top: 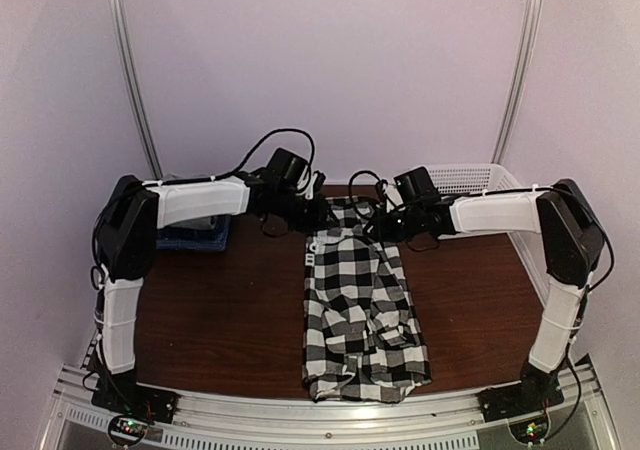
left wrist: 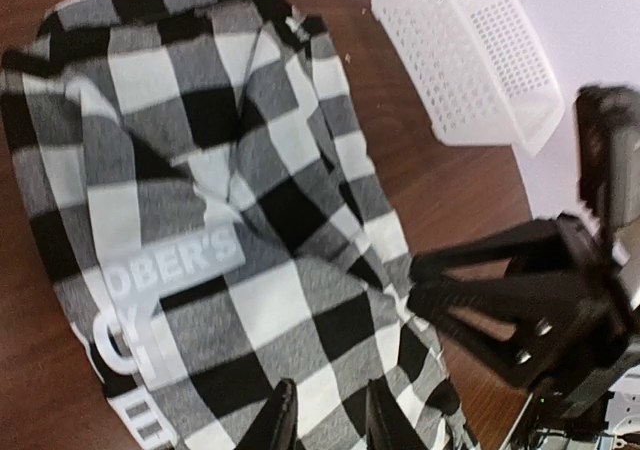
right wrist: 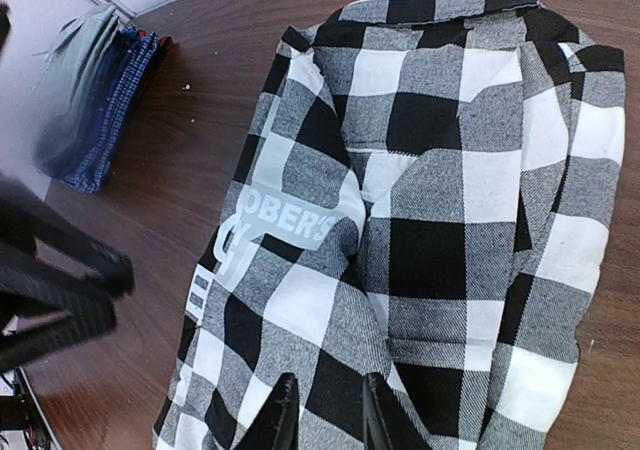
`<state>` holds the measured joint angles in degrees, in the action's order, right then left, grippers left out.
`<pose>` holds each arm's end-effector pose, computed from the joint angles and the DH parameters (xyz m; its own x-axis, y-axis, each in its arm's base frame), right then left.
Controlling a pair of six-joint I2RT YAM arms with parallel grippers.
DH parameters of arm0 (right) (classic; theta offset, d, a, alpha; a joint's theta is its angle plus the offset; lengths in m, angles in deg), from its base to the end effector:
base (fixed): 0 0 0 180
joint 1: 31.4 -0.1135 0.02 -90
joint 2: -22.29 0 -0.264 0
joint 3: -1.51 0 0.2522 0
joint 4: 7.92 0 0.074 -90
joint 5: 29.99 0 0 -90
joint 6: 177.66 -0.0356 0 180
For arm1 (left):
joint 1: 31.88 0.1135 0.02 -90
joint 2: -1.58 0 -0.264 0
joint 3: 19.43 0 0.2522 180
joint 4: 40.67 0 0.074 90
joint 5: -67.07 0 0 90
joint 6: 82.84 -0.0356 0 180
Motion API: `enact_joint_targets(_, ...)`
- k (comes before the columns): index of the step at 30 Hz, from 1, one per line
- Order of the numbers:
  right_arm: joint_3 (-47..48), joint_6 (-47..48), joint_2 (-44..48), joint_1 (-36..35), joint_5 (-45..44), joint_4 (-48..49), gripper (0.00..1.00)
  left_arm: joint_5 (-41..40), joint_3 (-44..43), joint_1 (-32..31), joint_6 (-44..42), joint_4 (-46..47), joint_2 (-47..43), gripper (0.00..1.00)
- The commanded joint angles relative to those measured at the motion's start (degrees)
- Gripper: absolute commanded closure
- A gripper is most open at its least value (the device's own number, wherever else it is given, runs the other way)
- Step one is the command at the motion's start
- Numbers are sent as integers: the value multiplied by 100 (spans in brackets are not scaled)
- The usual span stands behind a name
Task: Fold and stack the long sleeve shirts
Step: Smooth out the rectangle-folded shirt at the center of the board.
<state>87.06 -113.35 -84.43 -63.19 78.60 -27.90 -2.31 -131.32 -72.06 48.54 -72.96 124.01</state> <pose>0.3444 0.2268 0.2044 -0.8089 -0.0180 -0.5876 -0.3914 0.7623 0.5155 0.3649 -0.3246 0.2172 -0.9194 -0.0334 -0.3920 0.2578 0.7015 -0.6644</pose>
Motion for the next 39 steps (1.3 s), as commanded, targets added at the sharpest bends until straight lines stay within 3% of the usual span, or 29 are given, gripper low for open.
enact_joint_targets(1,329,45,-348,-38,204,161,77,-180,-931,236,-193,31,764,75)
enact_joint_targets(9,352,138,-786,2,72,301,79,-39,-2618,536,-126,190,2370,78)
enact_joint_targets(16,228,309,-1094,42,-127,122,80,-129,-2917,842,285,442,3026,79)
enact_joint_targets(30,273,534,-962,68,-362,-299,78,-121,-3173,1032,223,81,3181,80)
enact_joint_targets(39,555,665,-307,68,-448,-792,66,-24,-3313,1170,-114,-248,2327,73)
